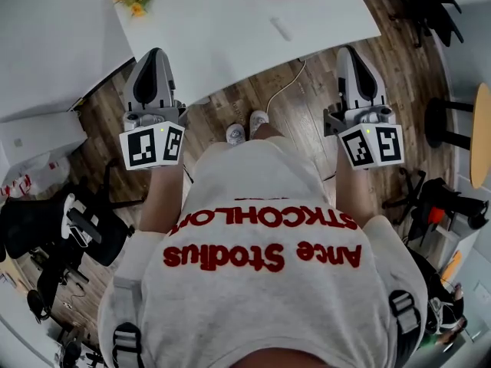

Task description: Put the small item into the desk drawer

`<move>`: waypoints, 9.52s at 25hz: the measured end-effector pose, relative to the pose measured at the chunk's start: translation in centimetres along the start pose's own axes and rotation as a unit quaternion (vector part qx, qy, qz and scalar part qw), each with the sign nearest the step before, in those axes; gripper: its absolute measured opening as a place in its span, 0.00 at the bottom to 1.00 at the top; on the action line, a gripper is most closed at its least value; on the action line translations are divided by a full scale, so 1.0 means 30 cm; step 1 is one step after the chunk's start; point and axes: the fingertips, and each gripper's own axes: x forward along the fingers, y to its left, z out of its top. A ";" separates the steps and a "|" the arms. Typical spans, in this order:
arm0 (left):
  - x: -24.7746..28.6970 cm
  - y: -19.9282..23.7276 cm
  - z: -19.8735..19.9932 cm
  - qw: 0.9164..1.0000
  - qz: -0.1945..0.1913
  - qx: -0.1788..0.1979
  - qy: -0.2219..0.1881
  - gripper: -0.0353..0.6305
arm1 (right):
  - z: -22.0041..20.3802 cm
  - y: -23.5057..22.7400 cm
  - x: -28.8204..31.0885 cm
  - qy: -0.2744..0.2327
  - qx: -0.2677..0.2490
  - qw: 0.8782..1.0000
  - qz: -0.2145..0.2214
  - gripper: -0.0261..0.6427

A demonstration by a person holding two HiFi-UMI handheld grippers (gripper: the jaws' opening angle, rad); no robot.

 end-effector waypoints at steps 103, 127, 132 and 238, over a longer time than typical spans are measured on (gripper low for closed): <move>0.487 -0.087 -0.578 0.973 0.046 -0.062 0.215 0.06 | -1.045 -0.307 0.481 0.467 -0.028 0.871 0.149 0.30; 0.549 0.067 -0.347 0.989 0.081 -0.006 0.126 0.06 | -0.608 -0.331 0.753 0.289 -0.008 0.948 0.134 0.24; 0.586 0.104 -0.250 0.992 0.089 0.010 0.085 0.06 | -0.425 -0.314 0.818 0.211 0.024 0.967 0.137 0.24; 1.041 0.022 -0.566 0.986 0.040 -0.007 0.160 0.06 | -0.803 -0.632 1.120 0.337 -0.046 0.936 0.089 0.23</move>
